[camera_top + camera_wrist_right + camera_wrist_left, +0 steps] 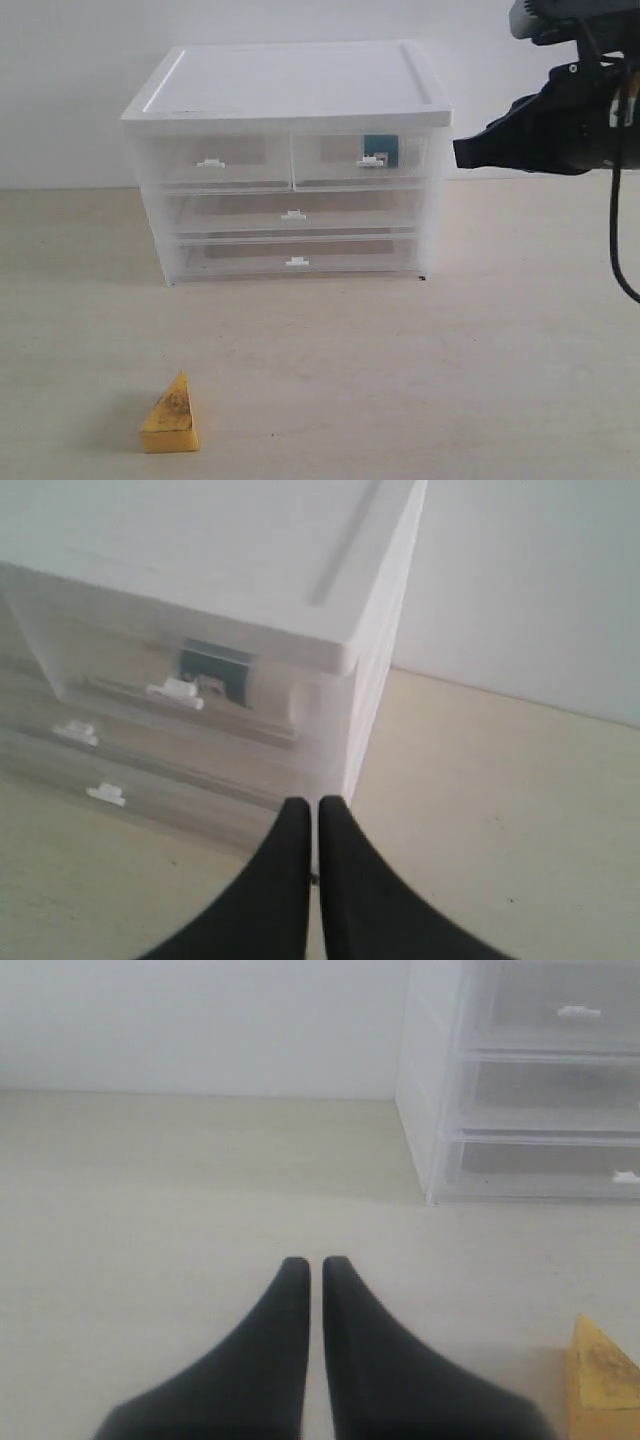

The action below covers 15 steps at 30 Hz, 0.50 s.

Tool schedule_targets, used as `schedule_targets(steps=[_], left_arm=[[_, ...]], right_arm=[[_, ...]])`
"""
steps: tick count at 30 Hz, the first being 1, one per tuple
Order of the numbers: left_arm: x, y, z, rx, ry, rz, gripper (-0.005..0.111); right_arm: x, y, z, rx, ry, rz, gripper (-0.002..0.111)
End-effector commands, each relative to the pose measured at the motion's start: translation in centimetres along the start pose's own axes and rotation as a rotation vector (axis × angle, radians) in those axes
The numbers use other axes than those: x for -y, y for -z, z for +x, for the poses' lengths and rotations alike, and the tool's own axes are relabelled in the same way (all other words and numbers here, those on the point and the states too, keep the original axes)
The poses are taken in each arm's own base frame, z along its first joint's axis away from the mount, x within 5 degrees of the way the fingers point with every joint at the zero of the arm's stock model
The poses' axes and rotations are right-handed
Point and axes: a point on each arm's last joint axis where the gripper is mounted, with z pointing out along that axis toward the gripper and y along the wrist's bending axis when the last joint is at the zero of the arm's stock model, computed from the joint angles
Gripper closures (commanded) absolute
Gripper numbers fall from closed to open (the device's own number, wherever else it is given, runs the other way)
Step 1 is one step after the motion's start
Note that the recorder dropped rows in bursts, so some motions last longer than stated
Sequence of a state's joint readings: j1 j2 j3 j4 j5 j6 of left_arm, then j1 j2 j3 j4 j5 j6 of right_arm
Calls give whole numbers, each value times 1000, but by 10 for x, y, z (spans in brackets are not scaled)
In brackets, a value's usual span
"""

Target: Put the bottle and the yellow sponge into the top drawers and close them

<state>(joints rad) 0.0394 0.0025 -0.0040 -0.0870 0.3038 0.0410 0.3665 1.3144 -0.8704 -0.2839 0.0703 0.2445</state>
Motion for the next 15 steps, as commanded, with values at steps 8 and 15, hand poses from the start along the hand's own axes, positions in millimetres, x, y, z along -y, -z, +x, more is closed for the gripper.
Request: schedule_targets(steps=[8,15], left_arm=[[0,0,0,10,-7,2,103],[-1,0,0,10,-36,-7,103]], right_arm=[[-9,73,65,307,-80,-102,108],[-7,135,115,516,-98,-63,108]])
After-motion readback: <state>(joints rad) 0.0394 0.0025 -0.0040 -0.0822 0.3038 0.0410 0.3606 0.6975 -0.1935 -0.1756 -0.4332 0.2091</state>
